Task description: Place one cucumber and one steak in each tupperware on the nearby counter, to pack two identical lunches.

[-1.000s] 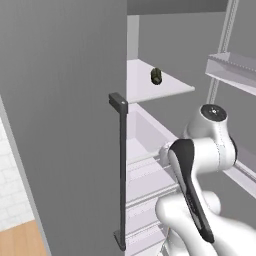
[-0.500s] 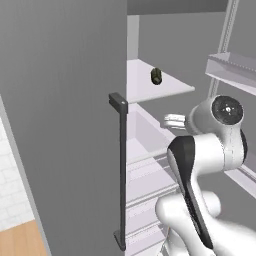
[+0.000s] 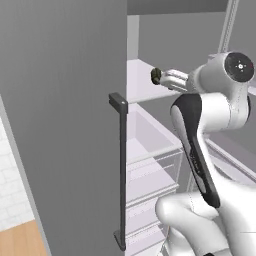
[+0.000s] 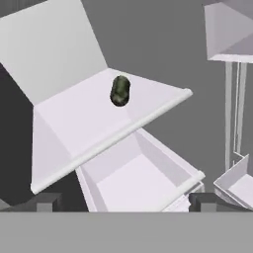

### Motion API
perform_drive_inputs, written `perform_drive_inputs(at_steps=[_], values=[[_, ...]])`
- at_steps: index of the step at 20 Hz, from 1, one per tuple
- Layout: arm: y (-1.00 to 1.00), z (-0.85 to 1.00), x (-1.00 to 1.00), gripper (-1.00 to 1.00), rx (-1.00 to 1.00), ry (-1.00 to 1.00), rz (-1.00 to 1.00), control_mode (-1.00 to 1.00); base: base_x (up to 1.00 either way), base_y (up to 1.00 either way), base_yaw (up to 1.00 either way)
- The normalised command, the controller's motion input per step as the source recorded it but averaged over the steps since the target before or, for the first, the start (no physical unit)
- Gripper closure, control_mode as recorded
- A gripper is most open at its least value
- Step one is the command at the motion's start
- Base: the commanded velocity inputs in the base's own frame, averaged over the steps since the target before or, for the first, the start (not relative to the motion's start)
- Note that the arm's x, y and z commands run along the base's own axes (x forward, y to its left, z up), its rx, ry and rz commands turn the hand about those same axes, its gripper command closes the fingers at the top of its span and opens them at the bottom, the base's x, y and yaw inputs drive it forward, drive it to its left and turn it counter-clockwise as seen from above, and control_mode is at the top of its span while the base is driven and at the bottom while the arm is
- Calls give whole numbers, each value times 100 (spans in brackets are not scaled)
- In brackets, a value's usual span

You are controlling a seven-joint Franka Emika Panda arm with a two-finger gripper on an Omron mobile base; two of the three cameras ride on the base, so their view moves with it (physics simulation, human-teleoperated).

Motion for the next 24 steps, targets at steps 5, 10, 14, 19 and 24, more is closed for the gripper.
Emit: perform_drive_inputs(at_steps=[5, 10, 14, 19, 24], values=[[1, 30, 88, -100, -5, 23, -8, -100, 0, 0, 0], [-12, -11, 49, -100, -13, 6, 1, -100, 0, 0, 0], [0, -60, 61, -100, -7, 2, 2, -100, 0, 0, 0], [0, -28, 97, -100, -2, 0, 2, -100, 0, 0, 0], [-1, -8, 100, -100, 0, 1, 2, -100, 0, 0, 0]])
